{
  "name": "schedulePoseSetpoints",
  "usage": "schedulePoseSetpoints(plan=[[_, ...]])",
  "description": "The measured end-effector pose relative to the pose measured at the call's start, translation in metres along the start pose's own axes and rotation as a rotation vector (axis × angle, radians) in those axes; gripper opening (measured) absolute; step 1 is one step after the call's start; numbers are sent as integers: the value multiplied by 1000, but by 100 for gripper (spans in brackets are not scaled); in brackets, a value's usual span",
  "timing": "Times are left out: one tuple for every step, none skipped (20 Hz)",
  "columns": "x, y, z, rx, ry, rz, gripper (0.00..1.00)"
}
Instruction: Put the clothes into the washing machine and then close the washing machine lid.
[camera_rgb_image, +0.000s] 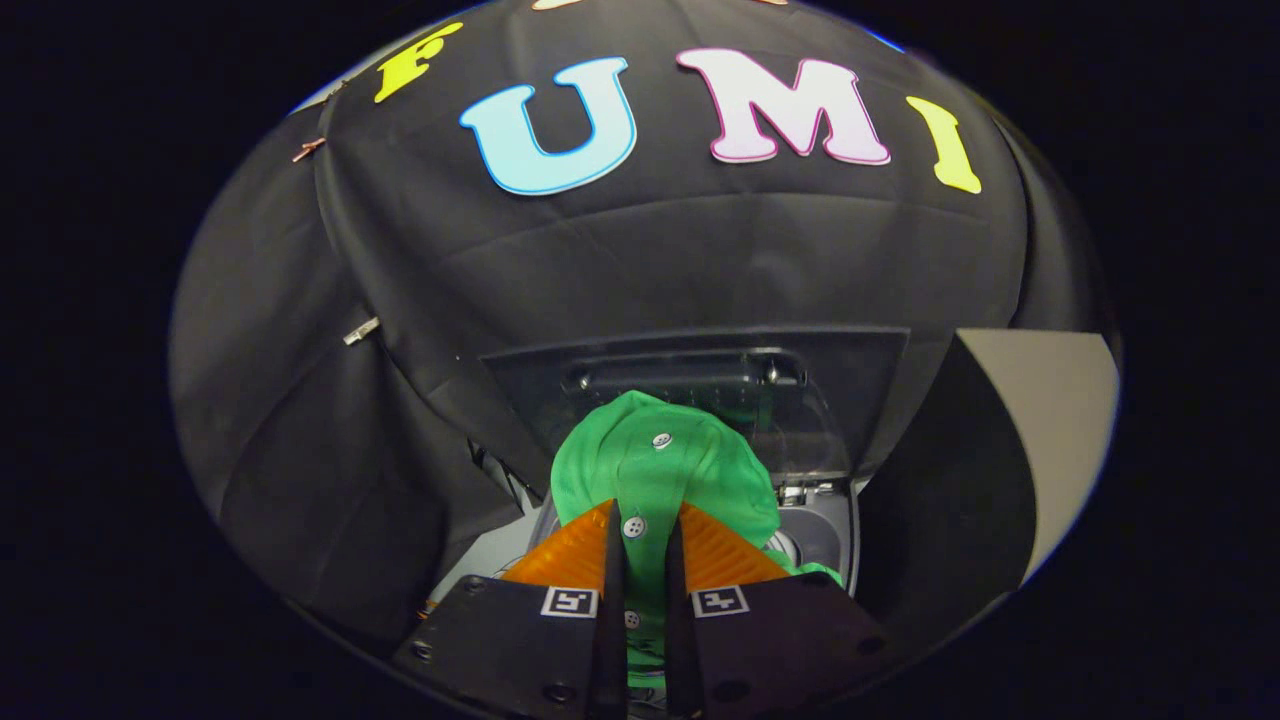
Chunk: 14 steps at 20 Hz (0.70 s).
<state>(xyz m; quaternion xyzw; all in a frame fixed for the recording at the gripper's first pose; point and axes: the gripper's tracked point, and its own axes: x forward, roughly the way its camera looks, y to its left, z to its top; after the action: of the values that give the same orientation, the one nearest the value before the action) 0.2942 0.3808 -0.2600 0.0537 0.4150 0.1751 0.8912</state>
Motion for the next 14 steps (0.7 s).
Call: schedulePoseSetpoints(plan=[[11,-4,-9,8,14,-9,19],[21,-9,-18,16,25,-24,19],[32,-14,-26,22,34,-39,19],[40,-18,-35,23,41,-50,19],[49,-21,-42,15,51,-60,20],[56,-25,-50,9,56,-72,19],[64,-28,-56,4,60,-82,19],[71,-29,-63,2,62,-89,20],[78,-31,-68,3,66,-99,20],[83,-31,-75,10,74,-105,20],[89,-30,-80,21,85,-107,19],[92,-28,-85,32,93,-109,20],[95,-28,-88,37,99,-110,20],[98,-27,-91,39,103,-113,20]])
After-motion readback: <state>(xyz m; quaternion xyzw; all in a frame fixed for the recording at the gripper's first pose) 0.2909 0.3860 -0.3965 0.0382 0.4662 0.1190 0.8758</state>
